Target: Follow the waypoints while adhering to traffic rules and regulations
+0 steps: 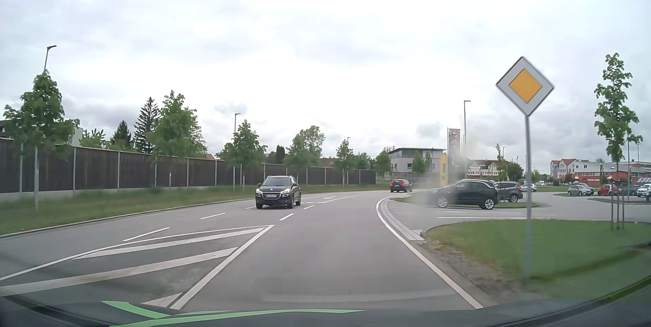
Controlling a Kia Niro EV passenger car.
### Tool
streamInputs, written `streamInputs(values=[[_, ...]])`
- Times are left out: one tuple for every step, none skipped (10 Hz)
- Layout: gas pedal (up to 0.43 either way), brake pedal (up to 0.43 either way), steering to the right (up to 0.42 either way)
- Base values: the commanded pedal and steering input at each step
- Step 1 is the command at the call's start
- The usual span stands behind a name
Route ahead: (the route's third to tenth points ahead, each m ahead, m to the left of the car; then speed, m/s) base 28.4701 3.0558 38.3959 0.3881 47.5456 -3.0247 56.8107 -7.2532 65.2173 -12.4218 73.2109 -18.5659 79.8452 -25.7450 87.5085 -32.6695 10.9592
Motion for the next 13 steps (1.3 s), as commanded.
streamInputs(values=[[0.197,0.0,0.012],[0.177,0.0,0.016],[0.177,0.0,0.018],[0.169,0.0,0.019],[0.169,0.0,0.021],[0.157,0.0,0.024],[0.157,0.0,0.026],[0.157,0.0,0.028],[0.15,0.0,0.029],[0.15,0.0,0.03],[0.15,0.0,0.032],[0.15,0.0,0.034],[0.157,0.0,0.037]])
